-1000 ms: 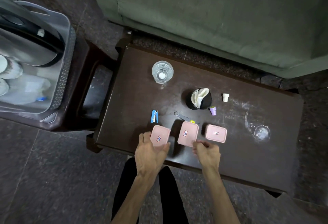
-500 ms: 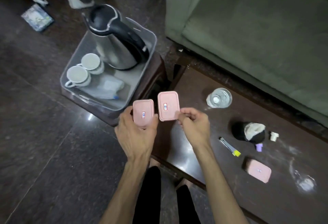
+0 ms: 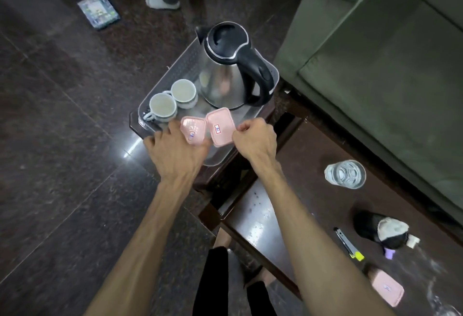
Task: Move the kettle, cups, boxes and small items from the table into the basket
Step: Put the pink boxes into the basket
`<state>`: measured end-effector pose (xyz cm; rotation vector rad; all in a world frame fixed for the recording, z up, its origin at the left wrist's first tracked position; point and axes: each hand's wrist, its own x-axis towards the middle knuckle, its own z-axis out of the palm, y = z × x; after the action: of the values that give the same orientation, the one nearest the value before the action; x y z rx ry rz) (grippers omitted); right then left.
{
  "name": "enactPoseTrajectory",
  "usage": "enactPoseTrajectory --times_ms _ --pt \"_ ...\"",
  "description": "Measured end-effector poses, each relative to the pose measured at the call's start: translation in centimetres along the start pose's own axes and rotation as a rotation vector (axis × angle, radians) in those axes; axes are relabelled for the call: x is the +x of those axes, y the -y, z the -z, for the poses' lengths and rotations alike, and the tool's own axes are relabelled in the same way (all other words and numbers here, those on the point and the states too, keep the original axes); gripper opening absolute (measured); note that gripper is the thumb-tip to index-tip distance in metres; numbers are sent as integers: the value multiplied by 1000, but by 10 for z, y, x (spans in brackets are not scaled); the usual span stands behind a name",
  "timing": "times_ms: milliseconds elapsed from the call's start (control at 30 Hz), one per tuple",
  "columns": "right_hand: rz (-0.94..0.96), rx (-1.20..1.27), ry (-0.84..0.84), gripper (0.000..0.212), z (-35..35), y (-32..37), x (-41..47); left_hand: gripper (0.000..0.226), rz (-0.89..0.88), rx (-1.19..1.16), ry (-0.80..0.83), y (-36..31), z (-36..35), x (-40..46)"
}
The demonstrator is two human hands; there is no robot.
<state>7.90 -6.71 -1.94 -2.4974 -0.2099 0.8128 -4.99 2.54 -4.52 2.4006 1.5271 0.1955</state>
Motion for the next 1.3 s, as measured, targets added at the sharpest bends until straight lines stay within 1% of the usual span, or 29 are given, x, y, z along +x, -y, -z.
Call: enactPoseTrajectory --times_ms 67,133,167,200,233,333,400,500,600,733,833,900,967,1033,1100,1167,1233,1300 --pt "78 -169 -10 30 1 11 14 80 37 36 22 -3 -3 -1" --pt "142 -298 -1 32 1 21 27 96 65 71 64 -8 -8 -2" --pt "171 -355 13 33 0 25 32 102 59 93 80 -10 -12 -3" --pt "200 -411 29 32 -2 28 37 103 42 119 97 -12 -16 -4" --pt "231 -465 40 30 -4 30 40 98 18 151 115 -13 -20 -5" --pt "296 -588 43 25 -11 32 46 72 -28 232 199 -16 -28 -5" --pt "304 -623 37 22 -13 29 49 63 -11 211 240 -15 -30 -2" --pt "307 -625 30 24 -13 24 53 50 -15 153 240 -7 -30 -1" --pt "333 -654 26 26 -18 20 55 43 -31 202 277 -1 -30 0" --pt "376 -706 -10 29 -27 15 56 42 -21 281 310 2 -30 4" --pt "377 -673 -18 28 -28 14 55 43 -49 318 306 3 -28 5" --pt "395 -625 -23 27 -26 11 54 46 -61 281 271 2 -26 3" --pt "425 -545 -46 28 -21 4 51 51 -69 198 196 2 -23 -4" --pt "454 -426 -90 29 -16 -7 44 51 -92 109 82 0 -23 -14" --pt "442 -264 -142 23 -9 -22 35 42 -131 22 -15 -5 -24 -27" --pt "386 -116 -184 16 -3 -41 24 33 -178 -76 -54 -17 -26 -42" --pt "308 4 -214 12 6 -64 13 24 -244 -177 -44 -34 -29 -61" --pt "209 87 -226 11 16 -93 1 15 -303 -253 21 -54 -36 -84"
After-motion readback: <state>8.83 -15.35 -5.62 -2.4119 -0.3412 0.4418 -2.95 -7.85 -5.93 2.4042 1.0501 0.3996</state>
